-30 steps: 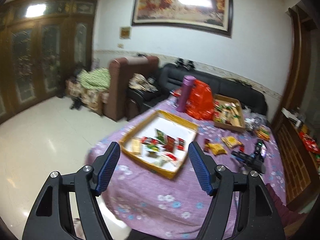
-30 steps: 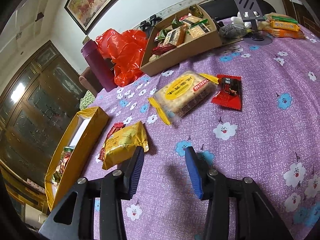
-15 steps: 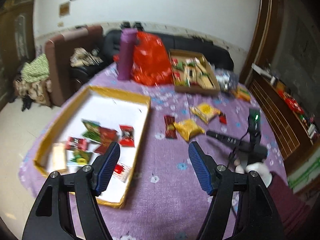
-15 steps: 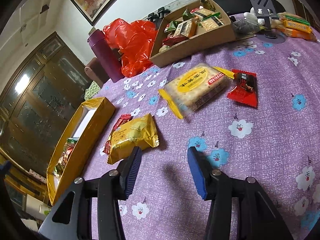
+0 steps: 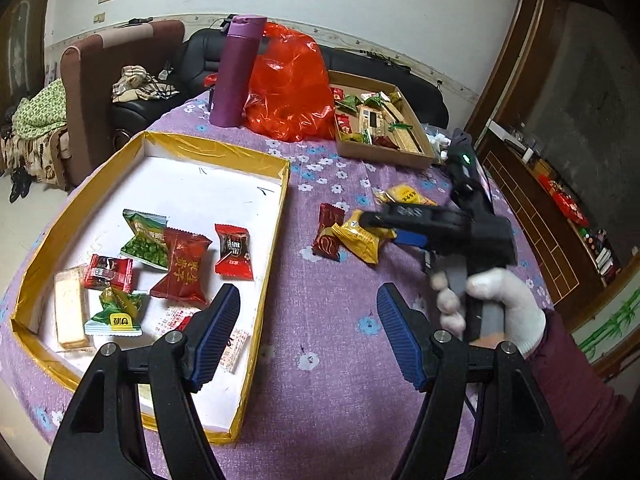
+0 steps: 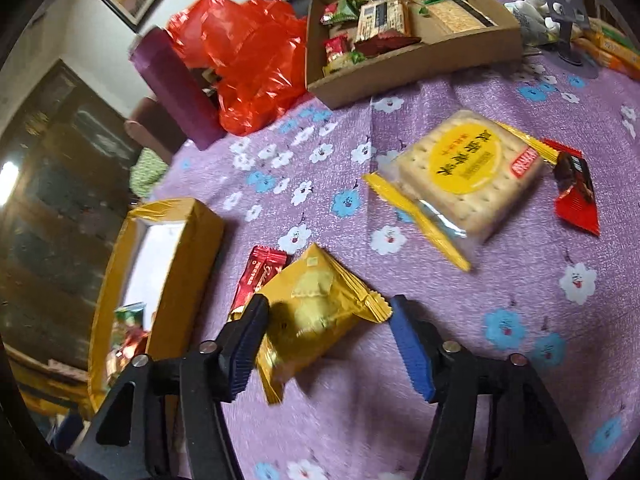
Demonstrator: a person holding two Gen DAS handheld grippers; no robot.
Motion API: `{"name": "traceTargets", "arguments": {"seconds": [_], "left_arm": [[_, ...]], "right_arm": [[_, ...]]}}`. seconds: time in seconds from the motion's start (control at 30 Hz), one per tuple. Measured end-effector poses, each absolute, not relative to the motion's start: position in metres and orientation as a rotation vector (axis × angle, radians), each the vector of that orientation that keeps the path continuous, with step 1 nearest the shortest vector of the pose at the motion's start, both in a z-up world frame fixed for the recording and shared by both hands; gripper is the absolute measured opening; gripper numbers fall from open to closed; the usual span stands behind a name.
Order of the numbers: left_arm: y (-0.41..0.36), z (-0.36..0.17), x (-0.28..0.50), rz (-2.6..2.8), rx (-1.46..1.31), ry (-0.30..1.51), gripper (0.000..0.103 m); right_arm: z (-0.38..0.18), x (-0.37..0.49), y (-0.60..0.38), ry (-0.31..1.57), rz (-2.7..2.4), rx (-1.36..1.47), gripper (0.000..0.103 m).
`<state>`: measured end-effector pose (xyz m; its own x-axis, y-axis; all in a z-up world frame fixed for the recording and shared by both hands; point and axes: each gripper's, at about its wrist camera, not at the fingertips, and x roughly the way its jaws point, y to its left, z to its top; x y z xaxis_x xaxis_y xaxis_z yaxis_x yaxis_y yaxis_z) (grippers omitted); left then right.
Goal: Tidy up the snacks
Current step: 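Move the right gripper toward the yellow pastry bag on the cloth, then grasp the yellow pastry bag with right gripper while left grasps red chocolate bar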
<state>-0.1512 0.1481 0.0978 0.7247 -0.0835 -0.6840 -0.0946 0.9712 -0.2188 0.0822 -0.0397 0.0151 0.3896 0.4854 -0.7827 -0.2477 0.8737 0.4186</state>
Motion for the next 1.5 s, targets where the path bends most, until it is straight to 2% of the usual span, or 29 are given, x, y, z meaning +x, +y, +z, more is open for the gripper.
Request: {"name": "traceTargets", "arguments": {"seconds": [0.1,0.4,0.5,0.53,0.73,0.8,0.87,0.93,1.13,1.3,1.33,1.37,1.5], "left_arm": [[0.147,0.096,-0.152,0.001,-0.244,0.766,0.071],[0.141,0.091,-0.145,-0.005,-0.237,0.782,0.071],[0.140,0.092,-0.144,-0.002,-0.223,0.787,0.071],[0.139,0.093,-0.143,-0.002,-0.216,0.784,0.071],[0.120,0.095,-0.113,-0.095,-0.171,0.803,0.070],[0.106,0.093,-0.093,-0.106,-0.112,0.821,0.062],[0.092,0.085,-0.066,-0.142,-0.072,0.862,0.049],[0.085,0.074,-0.039,-0.144,-0.047,0.915,0.044],[0.093,0.035,0.019,-0.027,0.029,1.039,0.042],[0.092,0.017,0.029,0.025,0.105,1.061,0.042],[0.089,0.017,0.029,0.023,0.113,1.061,0.039],[0.088,0.017,0.030,0.014,0.106,1.062,0.023],[0.082,0.018,0.025,0.005,0.109,1.045,0.021]], "right_arm": [[0.017,0.084,-0.023,1.082,0.439,0.211,0.071],[0.011,0.072,0.025,1.039,0.311,-0.060,0.085],[0.012,0.069,0.014,1.042,0.346,-0.038,0.065],[0.012,0.064,0.007,1.042,0.364,-0.033,0.051],[0.013,0.048,-0.056,1.011,0.379,0.005,0.047],[0.013,0.040,-0.077,1.011,0.394,0.040,0.047],[0.012,0.034,-0.093,0.996,0.404,0.061,0.047],[0.009,0.033,-0.099,0.974,0.421,0.069,0.047],[0.009,0.029,-0.105,0.954,0.461,0.078,0.047],[0.008,0.033,-0.107,0.965,0.496,0.103,0.047],[0.008,0.033,-0.107,0.965,0.506,0.105,0.048],[0.008,0.032,-0.107,0.965,0.516,0.104,0.051],[0.010,0.029,-0.103,0.962,0.533,0.075,0.058]]}}
